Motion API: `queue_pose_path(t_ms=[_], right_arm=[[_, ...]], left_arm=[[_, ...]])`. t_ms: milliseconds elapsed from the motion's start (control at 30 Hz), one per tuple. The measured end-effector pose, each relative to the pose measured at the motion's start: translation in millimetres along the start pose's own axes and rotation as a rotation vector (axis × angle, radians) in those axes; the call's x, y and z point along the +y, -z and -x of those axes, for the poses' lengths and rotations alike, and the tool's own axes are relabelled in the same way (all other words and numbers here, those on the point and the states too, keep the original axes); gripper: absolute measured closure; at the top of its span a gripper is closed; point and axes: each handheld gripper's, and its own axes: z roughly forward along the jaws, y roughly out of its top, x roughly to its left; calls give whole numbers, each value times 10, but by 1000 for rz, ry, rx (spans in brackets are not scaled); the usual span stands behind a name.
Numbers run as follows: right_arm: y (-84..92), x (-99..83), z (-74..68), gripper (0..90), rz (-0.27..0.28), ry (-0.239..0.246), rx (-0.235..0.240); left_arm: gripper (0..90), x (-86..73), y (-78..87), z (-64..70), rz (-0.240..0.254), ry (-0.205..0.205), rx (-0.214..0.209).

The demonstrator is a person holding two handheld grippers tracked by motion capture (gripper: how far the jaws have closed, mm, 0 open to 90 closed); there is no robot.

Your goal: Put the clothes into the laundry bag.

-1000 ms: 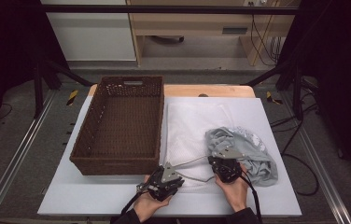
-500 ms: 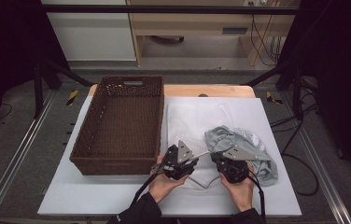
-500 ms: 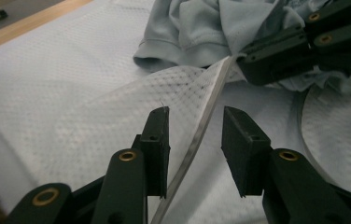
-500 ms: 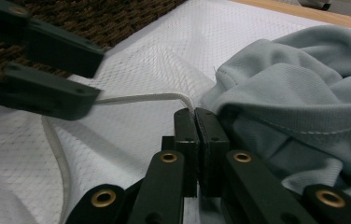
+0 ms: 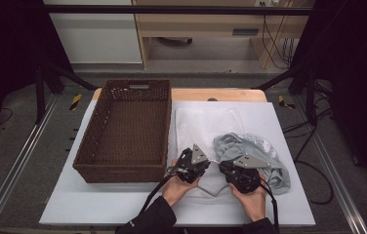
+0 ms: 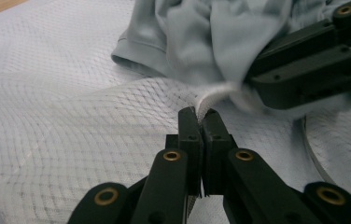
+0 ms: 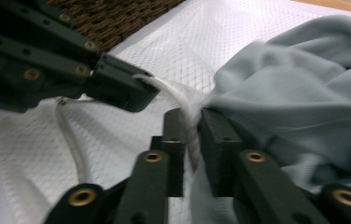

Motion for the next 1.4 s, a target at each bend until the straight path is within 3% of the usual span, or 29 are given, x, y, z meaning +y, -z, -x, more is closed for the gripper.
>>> queue_pose_path(t_ms=[100, 267, 300, 500, 533, 600, 667, 733, 767, 833, 900, 967, 1033, 1067, 1133, 1267, 1333, 1367, 1400], right_arm=[[70, -10, -28, 686, 0, 19, -3], [199, -119, -41, 582, 8, 21, -3], [269, -193, -17, 547, 9, 29, -38], [354, -144, 77, 427, 69, 0, -100], [362, -54, 114, 346, 92, 15, -154], [329, 10, 152, 259, 111, 16, -211], [222, 52, 229, 167, 70, -9, -248], [65, 36, 288, 200, -7, -40, -241], [-12, 14, 297, 246, -46, -32, -240], [-126, -25, 290, 449, -107, -11, -243], [-152, -30, 299, 687, -126, -12, -255], [-101, -5, 337, 772, -113, -34, -246], [-55, 14, 366, 788, -97, -51, -229], [101, 63, 409, 792, -24, -69, -183], [242, 115, 404, 792, 32, -80, -119], [491, 230, 246, 787, 105, -9, -42], [544, 238, 148, 785, 115, 18, 20], [544, 238, 148, 785, 115, 18, 20], [520, 184, 30, 782, 103, 26, 84]], left_arm=[[882, -5, 6, -25, 8, 30, -17], [881, 4, 21, -27, 13, 40, -22], [881, 4, 27, -23, 15, 43, -23], [881, -17, 41, -2, 7, 38, -27], [881, -19, 39, -1, 5, 35, -28], [881, -23, 35, -1, 4, 33, -26], [881, -27, 36, -6, 8, 38, -30], [881, -36, 38, -14, 12, 45, -34], [881, -36, 38, -14, 12, 45, -34], [881, -48, 36, -8, 11, 40, -33], [881, -55, 35, -10, 12, 48, -36], [882, -52, 37, -21, 16, 59, -38], [882, -47, 42, -27, 20, 65, -39], [882, -37, 47, -31, 25, 67, -32], [882, -30, 44, -33, 25, 72, -25], [883, 9, 4, -50, 17, 104, -14], [883, 37, 5, -57, 31, 121, -8], [883, 56, 12, -62, 45, 138, -12], [883, 84, 27, -72, 53, 154, -17]])
